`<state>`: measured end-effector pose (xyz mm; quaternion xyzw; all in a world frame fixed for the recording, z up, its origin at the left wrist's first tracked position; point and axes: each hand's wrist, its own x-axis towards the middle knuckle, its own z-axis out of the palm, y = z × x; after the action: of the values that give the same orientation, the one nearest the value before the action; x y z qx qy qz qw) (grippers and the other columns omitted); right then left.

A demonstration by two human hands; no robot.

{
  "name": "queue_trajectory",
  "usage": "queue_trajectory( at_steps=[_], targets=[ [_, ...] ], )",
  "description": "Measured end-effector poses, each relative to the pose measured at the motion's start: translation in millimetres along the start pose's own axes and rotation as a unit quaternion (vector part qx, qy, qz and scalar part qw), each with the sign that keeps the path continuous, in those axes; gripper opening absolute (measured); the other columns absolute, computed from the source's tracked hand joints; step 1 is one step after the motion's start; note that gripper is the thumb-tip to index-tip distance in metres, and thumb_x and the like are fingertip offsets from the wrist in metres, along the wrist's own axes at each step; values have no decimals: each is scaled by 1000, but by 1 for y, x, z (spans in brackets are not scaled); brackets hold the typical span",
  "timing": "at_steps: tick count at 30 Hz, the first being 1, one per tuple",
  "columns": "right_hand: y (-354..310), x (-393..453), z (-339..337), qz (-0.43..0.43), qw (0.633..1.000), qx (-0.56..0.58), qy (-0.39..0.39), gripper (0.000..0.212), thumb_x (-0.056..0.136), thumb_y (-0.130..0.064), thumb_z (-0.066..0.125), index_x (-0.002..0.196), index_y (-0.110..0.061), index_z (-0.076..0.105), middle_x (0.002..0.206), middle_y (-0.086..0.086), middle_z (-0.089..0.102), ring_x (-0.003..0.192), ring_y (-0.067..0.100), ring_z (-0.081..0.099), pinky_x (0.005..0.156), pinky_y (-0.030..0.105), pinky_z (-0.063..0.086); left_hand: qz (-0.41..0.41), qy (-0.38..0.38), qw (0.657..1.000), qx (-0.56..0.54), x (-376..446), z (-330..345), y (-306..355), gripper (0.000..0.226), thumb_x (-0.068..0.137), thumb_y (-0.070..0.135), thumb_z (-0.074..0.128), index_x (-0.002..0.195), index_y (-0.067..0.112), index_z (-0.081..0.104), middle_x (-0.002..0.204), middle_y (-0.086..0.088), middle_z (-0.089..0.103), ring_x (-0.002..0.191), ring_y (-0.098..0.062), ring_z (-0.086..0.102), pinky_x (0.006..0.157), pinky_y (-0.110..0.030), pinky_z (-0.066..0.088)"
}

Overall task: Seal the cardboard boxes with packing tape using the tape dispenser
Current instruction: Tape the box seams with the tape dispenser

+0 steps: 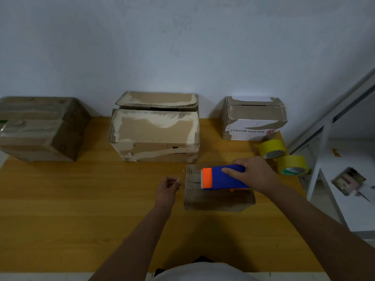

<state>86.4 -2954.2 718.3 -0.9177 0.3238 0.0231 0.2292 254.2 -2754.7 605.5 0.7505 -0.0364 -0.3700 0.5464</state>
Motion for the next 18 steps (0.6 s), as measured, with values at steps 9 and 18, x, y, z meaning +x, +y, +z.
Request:
queue_trajectory(
  at_steps=[9, 18],
  targets=[
    [-3, -1, 7, -6, 1000, -13, 15, 39, 88, -63, 51, 105, -33, 70, 80, -11, 67, 73, 6, 60, 61, 25, 51, -36, -46, 995, 84, -4, 15, -8, 32, 101, 33, 52, 123, 10, 51, 109, -11, 61, 86, -22, 63, 70, -38, 52],
    [2, 1, 8, -3, 1000, -7, 12, 42, 87, -65, 48, 107, -35, 69, 83, -13, 65, 78, 7, 59, 68, 30, 53, 32, -144, 987, 65, -35, 0, -1, 62, 93, 57, 49, 150, 37, 35, 140, 14, 48, 116, 5, 51, 90, -18, 47]
  ],
)
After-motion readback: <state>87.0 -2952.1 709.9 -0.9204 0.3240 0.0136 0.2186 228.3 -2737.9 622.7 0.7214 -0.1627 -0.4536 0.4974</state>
